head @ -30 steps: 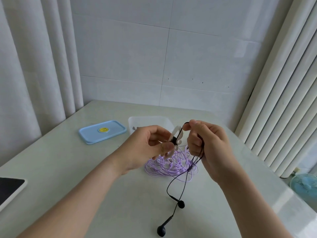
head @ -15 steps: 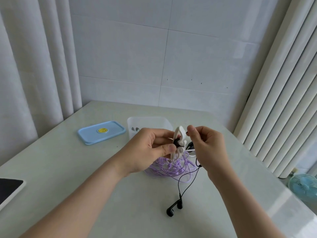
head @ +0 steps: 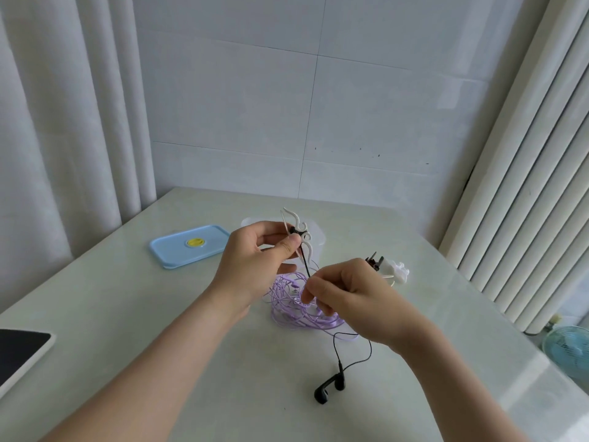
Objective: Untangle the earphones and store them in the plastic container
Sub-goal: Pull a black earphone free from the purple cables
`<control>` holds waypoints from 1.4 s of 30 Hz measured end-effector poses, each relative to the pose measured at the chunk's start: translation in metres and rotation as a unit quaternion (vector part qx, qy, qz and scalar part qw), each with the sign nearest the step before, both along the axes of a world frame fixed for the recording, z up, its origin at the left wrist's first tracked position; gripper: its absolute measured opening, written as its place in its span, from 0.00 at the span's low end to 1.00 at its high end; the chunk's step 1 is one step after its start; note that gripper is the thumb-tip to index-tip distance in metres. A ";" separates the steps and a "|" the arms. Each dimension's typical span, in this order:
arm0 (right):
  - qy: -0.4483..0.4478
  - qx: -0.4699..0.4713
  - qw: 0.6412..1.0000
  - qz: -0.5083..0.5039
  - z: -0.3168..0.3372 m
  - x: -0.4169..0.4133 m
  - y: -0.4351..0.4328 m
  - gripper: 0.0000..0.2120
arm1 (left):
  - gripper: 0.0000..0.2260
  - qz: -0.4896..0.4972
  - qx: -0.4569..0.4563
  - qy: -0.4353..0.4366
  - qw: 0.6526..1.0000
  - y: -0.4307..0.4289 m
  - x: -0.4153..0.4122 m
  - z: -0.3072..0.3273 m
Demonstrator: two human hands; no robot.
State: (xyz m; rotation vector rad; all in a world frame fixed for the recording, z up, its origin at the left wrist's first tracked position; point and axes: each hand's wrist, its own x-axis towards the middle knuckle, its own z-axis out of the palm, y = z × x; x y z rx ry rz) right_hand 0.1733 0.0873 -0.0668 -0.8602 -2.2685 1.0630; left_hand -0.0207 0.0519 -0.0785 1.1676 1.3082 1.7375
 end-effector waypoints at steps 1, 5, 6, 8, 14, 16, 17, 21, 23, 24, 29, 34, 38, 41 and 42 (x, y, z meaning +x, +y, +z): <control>0.015 -0.017 1.000 0.003 0.002 0.000 -0.001 0.13 | 0.06 0.002 -0.006 0.030 1.000 0.001 -0.002 -0.003; 0.149 -0.043 0.987 -0.051 0.012 0.002 -0.004 0.13 | 0.10 0.000 0.001 0.203 0.979 0.003 -0.011 -0.011; 0.187 -0.039 0.979 -0.076 0.013 0.003 -0.003 0.14 | 0.11 -0.008 0.003 0.247 0.969 0.003 -0.013 -0.012; 0.243 -0.019 0.961 -0.128 0.013 0.003 0.001 0.14 | 0.11 -0.028 0.001 0.323 0.946 0.001 -0.013 -0.014; 0.288 0.024 0.926 -0.243 0.010 0.007 0.011 0.16 | 0.11 -0.132 -0.021 0.318 0.939 -0.004 -0.001 -0.011; 0.276 0.024 0.922 -0.271 0.009 0.006 0.015 0.15 | 0.11 -0.179 -0.016 0.257 0.950 -0.005 0.001 -0.006; 0.266 0.020 0.922 -0.282 0.007 0.006 0.017 0.15 | 0.12 -0.202 -0.014 0.225 0.953 -0.007 0.002 -0.004; 0.244 -0.001 0.921 -0.305 0.001 0.009 0.024 0.18 | 0.11 -0.276 0.008 0.124 0.953 -0.010 0.002 0.001; 0.227 -0.016 0.923 -0.311 -0.001 0.010 0.025 0.14 | 0.12 -0.284 0.028 0.051 0.957 -0.011 0.003 0.003; 0.225 -0.026 0.924 -0.308 -0.001 0.010 0.024 0.10 | 0.12 -0.288 0.035 0.012 0.957 -0.012 0.003 0.004; 0.206 -0.006 0.934 -0.293 -0.002 0.010 0.024 0.07 | 0.09 -0.326 0.071 -0.162 0.929 -0.015 0.003 0.015; 0.080 0.098 0.937 -0.326 -0.004 0.009 0.027 0.14 | 0.11 -0.258 0.080 -0.306 0.913 -0.014 0.001 0.026; -0.018 0.102 0.931 -0.349 -0.001 0.011 0.027 0.25 | 0.09 -0.196 0.071 -0.283 0.936 -0.009 -0.003 0.023; -0.129 0.111 0.910 -0.379 0.001 0.010 0.020 0.28 | 0.10 -0.175 0.054 -0.278 0.943 -0.007 -0.003 0.016; -0.171 0.145 0.895 -0.385 0.000 0.009 0.017 0.27 | 0.10 -0.173 0.047 -0.265 0.947 -0.007 -0.002 0.015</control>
